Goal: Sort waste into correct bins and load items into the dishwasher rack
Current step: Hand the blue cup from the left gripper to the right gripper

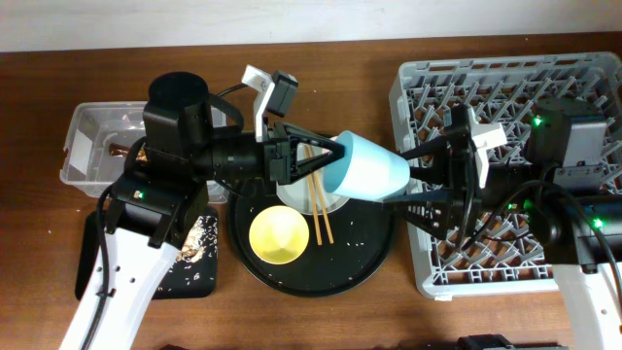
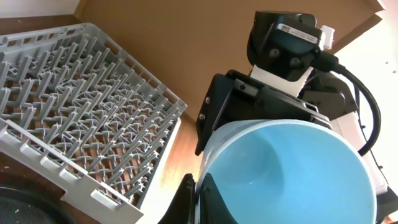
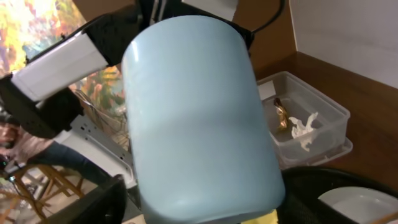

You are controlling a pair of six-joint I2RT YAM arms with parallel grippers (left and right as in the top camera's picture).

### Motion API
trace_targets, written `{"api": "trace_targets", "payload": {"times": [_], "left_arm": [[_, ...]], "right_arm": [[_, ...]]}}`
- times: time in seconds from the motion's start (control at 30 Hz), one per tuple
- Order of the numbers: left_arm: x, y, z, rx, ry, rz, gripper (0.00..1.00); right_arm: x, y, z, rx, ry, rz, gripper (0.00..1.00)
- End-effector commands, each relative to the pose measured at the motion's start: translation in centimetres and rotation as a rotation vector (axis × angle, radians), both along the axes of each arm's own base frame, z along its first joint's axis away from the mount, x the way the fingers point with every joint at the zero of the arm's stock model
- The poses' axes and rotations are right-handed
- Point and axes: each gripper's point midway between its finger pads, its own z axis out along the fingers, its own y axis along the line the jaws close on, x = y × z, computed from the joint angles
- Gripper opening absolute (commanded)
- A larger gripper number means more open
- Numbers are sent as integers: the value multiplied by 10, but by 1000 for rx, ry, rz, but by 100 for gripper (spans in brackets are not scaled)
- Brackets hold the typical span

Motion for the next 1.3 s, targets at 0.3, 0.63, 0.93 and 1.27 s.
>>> {"api": "trace_targets", "payload": {"times": [0.3,0.63,0.93,1.27], "left_arm": [[-8,-10,1,0,-2,-29,0],[-7,-10,3,-4,-16,-29,1],[-5,-10,0,7,-28,-18,18],[14,-2,-7,46,-39,85,33]], "right_arm": [[6,2,7,41,-28,52,88],[6,2,7,40,-28,51,65],[13,1,4,13,-53,17,49],[16,1,7,13,-87,16,47]]}}
